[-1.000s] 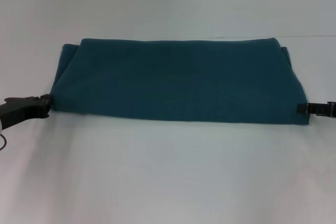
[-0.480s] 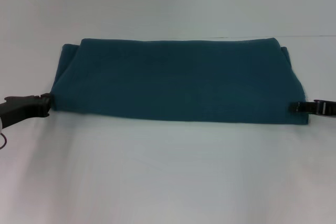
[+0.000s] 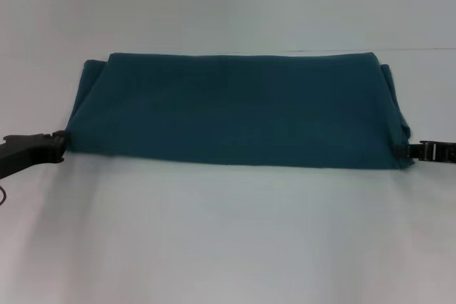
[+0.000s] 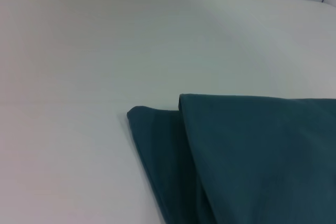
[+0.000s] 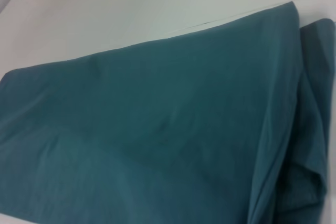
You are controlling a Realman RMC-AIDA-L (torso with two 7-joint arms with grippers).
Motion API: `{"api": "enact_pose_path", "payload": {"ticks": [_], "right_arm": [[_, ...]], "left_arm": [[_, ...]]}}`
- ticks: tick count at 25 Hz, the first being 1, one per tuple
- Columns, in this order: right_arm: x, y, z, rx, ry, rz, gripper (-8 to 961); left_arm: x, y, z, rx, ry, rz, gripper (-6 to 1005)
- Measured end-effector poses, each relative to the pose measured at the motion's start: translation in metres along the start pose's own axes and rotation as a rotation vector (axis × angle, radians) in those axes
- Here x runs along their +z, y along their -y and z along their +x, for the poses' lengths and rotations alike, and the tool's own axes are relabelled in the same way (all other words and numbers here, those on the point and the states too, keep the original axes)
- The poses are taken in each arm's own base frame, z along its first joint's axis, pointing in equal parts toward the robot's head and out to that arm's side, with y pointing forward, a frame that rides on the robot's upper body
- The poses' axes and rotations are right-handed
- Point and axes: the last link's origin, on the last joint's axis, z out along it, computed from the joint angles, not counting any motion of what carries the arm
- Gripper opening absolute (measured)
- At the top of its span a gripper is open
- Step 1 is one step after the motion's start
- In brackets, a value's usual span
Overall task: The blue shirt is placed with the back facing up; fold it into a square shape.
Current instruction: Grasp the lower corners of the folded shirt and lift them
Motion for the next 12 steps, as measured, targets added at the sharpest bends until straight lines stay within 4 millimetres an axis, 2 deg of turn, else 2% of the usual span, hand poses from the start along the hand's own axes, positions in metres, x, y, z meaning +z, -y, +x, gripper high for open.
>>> {"api": "enact_pose_path", "payload": {"ticks": [7, 12], "right_arm": [[-0.001, 0.002, 0.0, 0.002, 0.01, 0.009, 41], [-0.002, 0.0, 0.0, -0.016, 0.009, -0.01, 7]], "left_arm": [[-0.005, 0.003, -0.002, 0.001, -0.001, 0.009, 64], [-0.016, 0.008, -0.005, -0.005, -0.004, 0.01, 71]]}}
